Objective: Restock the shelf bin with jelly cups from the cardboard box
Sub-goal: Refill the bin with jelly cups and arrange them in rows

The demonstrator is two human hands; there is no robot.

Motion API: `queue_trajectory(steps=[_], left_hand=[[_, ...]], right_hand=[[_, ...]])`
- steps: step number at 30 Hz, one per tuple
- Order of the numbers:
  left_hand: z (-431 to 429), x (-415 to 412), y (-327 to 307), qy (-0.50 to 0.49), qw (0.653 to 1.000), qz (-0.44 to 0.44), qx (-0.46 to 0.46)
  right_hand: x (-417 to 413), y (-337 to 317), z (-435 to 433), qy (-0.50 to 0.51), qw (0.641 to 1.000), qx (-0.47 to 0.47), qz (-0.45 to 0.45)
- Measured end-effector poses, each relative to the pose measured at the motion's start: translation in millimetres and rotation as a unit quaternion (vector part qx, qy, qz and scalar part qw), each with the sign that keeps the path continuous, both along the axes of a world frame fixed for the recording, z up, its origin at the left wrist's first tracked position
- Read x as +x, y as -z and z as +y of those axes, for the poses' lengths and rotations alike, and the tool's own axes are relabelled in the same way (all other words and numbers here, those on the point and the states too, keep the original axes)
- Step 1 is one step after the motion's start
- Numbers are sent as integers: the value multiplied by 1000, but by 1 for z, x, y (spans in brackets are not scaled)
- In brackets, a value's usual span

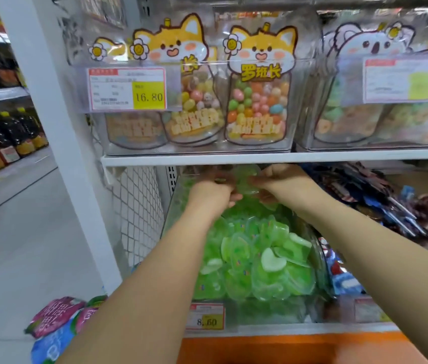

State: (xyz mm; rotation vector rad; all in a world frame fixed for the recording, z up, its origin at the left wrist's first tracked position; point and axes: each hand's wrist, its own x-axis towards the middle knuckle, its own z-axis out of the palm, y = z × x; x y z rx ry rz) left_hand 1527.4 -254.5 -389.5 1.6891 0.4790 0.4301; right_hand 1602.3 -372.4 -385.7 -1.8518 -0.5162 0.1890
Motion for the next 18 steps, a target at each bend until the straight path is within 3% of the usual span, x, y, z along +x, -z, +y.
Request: queue_trajectory(steps=[6,11,14,16,18], left_hand=[[3,6,11,54,993,55,95],[-5,14,15,16,985,17,170],[-3,21,15,27,983,43,175],[1,30,14,25,984,78,161],[2,39,12,43,976,122,177]], right_hand=[[8,10,-24,-7,984,-87,-154],[12,21,-24,61,989,-25,-130],[12,17,-26,75,971,-95,-204],[12,16,-34,93,919,-219,-315],[12,19,-42,123,813,-382,-422]])
